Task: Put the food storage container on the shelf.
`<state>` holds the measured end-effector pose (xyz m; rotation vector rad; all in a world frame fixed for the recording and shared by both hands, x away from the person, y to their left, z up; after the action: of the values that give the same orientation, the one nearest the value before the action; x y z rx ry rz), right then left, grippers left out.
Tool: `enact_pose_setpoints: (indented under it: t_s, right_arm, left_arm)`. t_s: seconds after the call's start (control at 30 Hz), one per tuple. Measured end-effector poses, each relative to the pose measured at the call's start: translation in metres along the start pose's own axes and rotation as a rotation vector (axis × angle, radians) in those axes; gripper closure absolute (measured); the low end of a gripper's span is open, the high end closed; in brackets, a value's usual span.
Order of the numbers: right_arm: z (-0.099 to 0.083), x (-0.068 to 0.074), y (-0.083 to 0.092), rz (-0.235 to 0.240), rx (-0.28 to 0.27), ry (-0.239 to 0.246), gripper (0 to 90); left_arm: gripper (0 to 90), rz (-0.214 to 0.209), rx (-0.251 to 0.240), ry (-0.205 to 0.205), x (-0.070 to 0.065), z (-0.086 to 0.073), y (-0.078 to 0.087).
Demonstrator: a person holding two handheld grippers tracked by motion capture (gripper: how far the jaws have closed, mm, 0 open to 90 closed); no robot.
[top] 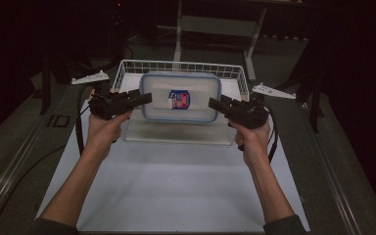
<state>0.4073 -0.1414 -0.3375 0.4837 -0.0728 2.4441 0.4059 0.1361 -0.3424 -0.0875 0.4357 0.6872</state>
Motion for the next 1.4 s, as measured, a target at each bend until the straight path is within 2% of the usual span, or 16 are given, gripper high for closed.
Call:
enact_pose_setpoints:
  t_s: [0.3, 0.47, 0.63, 0.7, 0.8, 0.83, 0.9, 0.93, 0.97, 1.0, 1.03, 1.07, 1.1, 1.17, 1.27, 1.4]
  right_arm:
    - [-0.001, -0.016, -0.013, -0.016, 0.019, -0.030, 51.8]
    - [-0.002, -0.025, -0.019, -0.027, 0.022, -0.068, 51.8]
    - [-0.001, -0.030, -0.027, -0.042, 0.028, -0.104, 51.0]
    - [-0.001, -0.030, -0.027, -0.050, 0.028, -0.104, 50.8]
    - [0.000, -0.032, -0.029, -0.063, 0.029, -0.104, 49.5]
    - [0.001, -0.033, -0.031, -0.099, 0.036, -0.085, 49.2]
    - [0.001, -0.033, -0.031, -0.110, 0.041, -0.076, 51.0]
    - [0.000, -0.035, -0.033, -0.137, 0.053, -0.057, 50.8]
    - [-0.003, -0.039, -0.038, -0.158, 0.085, -0.049, 44.3]
    - [-0.003, -0.039, -0.038, -0.158, 0.085, -0.049, 44.3]
    - [-0.002, -0.042, -0.043, -0.174, 0.060, -0.088, 43.9]
    - [-0.002, -0.042, -0.043, -0.174, 0.060, -0.088, 43.9]
    - [-0.001, -0.044, -0.046, -0.188, 0.031, -0.133, 43.7]
    - [0.001, -0.046, -0.049, -0.215, 0.003, -0.138, 42.3]
    - [0.002, -0.048, -0.052, -0.227, 0.003, -0.129, 40.8]
    - [0.005, -0.046, -0.053, -0.254, 0.021, -0.081, 42.8]
  left_arm:
    - [48.7, 0.013, 0.008, 0.064, 0.018, -0.002, -0.013]
    - [48.8, 0.019, -0.009, 0.099, 0.026, 0.000, -0.019]
    - [48.5, 0.066, -0.026, 0.155, 0.031, 0.005, -0.022]
    - [48.5, 0.078, -0.023, 0.160, 0.031, 0.006, -0.023]
    - [48.3, 0.117, -0.022, 0.143, 0.032, 0.009, -0.026]
    - [48.1, 0.131, -0.021, 0.142, 0.032, 0.010, -0.028]
    - [47.9, 0.153, -0.022, 0.138, 0.033, 0.010, -0.029]
    - [46.8, 0.163, -0.021, 0.127, 0.034, 0.009, -0.030]
    - [46.3, 0.172, -0.022, 0.124, 0.036, 0.007, -0.031]
    - [46.3, 0.185, -0.025, 0.120, 0.038, 0.007, -0.031]
    - [54.8, 0.194, -0.039, 0.116, 0.041, 0.008, -0.031]
    - [54.8, 0.197, -0.043, 0.120, 0.042, 0.009, -0.033]
    - [56.3, 0.238, -0.032, 0.102, 0.045, 0.009, -0.038]
    - [56.1, 0.261, -0.025, 0.090, 0.047, 0.010, -0.042]
    - [56.2, 0.288, -0.027, 0.076, 0.048, 0.012, -0.047]
    - [58.7, 0.328, -0.032, 0.042, 0.046, 0.014, -0.044]
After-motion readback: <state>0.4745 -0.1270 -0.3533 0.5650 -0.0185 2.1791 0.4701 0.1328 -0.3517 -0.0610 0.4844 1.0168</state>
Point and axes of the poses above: each handheld gripper's, and its own axes: y roughly backward along the jaws, z roughly out of its top, x roughly to its left, the point moved 7 cm from there along -y, roughly forward along the jaws, and after that the axes turned 8 degrees about -x, right-handed, at the moved point
